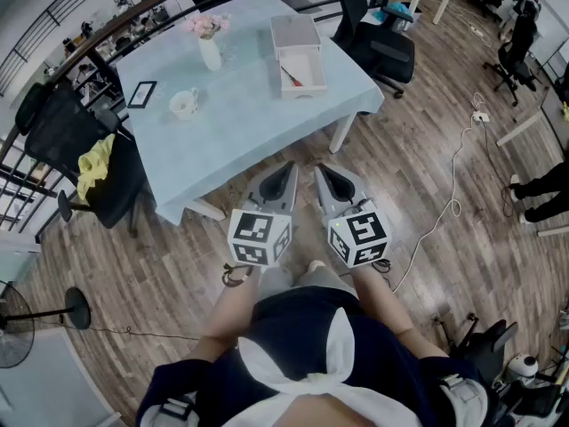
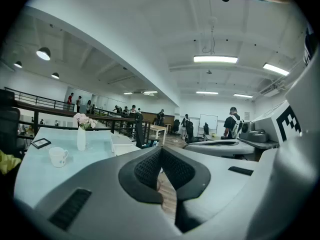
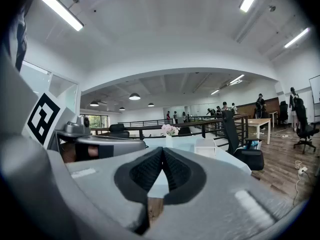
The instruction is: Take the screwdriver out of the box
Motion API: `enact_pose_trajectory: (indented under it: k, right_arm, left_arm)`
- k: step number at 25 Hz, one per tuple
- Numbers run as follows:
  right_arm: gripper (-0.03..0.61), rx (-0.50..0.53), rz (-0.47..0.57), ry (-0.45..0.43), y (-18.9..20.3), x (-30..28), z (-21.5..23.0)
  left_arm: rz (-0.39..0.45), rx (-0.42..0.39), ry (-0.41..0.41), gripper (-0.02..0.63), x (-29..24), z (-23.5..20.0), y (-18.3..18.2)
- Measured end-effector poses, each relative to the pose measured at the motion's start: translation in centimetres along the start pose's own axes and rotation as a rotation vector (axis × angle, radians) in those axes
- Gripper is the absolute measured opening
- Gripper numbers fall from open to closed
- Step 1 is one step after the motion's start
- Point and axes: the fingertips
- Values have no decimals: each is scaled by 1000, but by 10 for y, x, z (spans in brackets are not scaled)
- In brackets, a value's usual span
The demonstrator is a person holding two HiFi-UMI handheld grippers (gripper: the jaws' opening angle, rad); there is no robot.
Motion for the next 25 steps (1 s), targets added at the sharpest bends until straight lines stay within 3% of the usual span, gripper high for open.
enact_pose_trajectory:
  k: [15, 20, 25]
  right_arm:
    - [0, 14, -11, -47, 24, 32, 51]
    - [0, 10, -14, -63, 33, 30, 60]
    - [0, 4, -5, -54, 25, 19, 77]
  left_arm:
    - [-2, 26, -76, 16, -27, 39, 11]
    - [-24, 37, -104, 16, -32, 38, 23]
    - [-19, 47, -112, 15, -46, 27, 11]
Point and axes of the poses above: the fingertips, and each gripper's own axes: x backward along the fingers, z to its right, y out of its underside, and after that the axes turned 12 degrees about -z, right-handed
